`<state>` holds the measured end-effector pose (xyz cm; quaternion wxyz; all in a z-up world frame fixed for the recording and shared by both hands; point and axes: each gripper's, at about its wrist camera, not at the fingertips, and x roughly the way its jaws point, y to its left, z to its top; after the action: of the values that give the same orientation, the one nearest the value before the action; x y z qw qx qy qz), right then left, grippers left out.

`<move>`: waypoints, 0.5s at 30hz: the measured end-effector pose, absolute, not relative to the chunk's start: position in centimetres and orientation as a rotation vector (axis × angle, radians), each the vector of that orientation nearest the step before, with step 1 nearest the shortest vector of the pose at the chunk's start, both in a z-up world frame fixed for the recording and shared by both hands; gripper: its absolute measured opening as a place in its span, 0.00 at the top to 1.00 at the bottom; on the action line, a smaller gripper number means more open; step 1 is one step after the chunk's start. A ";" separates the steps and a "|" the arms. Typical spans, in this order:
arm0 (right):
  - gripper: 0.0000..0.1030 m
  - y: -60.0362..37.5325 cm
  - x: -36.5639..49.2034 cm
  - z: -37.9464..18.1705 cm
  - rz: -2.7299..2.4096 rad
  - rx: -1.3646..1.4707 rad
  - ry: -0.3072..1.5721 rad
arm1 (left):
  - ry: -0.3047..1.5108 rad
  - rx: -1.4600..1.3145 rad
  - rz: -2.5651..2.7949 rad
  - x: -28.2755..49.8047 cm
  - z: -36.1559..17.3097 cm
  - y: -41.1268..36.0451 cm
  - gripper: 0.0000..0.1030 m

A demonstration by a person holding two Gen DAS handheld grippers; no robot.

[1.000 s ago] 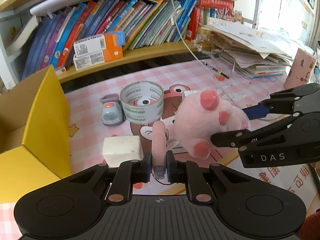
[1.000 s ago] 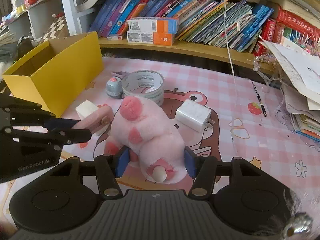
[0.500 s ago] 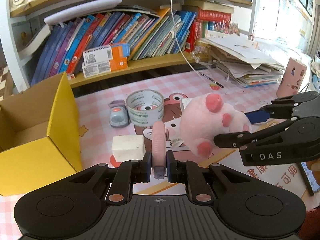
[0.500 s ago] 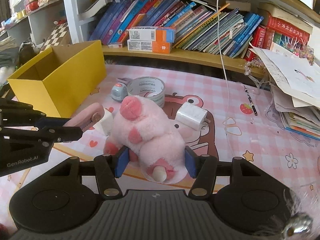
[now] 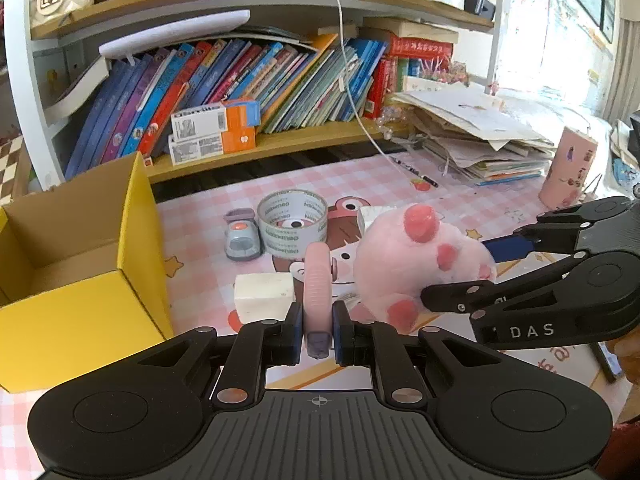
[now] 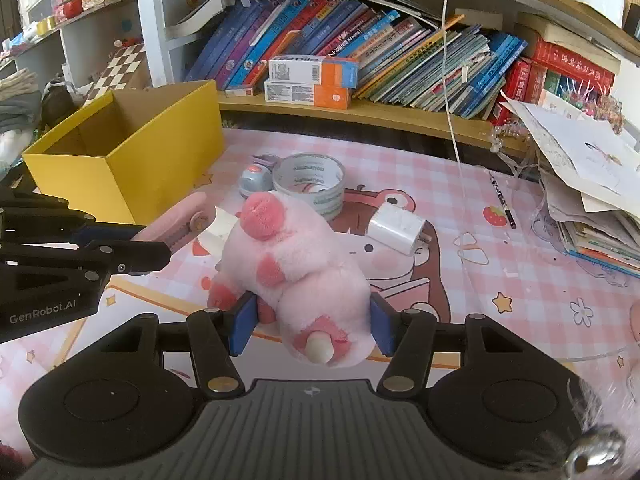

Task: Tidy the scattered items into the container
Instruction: 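Lift and carry the pink tube and plush pig with both tools into the yellow box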

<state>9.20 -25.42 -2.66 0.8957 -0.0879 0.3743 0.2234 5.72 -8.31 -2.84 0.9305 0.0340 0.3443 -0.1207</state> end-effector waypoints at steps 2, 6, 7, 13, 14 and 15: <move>0.46 -24.8 8.8 -2.4 0.457 -0.183 0.771 | 0.695 0.071 -0.254 5.4 -2.6 -7.8 0.87; 0.46 -23.5 7.9 -1.9 0.443 -0.186 0.759 | 0.681 0.065 -0.262 4.6 -2.1 -6.3 0.87; 0.46 -23.2 7.7 -1.8 0.440 -0.186 0.756 | 0.677 0.063 -0.265 4.4 -2.0 -5.9 0.87; 0.46 -21.0 6.4 -0.9 0.426 -0.186 0.736 | 0.652 0.052 -0.280 3.2 -1.2 -3.6 0.87; 0.46 -20.6 6.1 -0.8 0.424 -0.185 0.732 | 0.647 0.051 -0.283 3.0 -1.1 -3.3 0.87; 0.46 -20.3 6.0 -0.6 0.421 -0.185 0.729 | 0.642 0.050 -0.284 2.9 -1.0 -3.0 0.87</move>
<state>5.95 -20.29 -0.65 0.9086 -0.0897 0.3532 0.2042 2.90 -2.96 -0.96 0.9387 0.0245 0.3144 -0.1391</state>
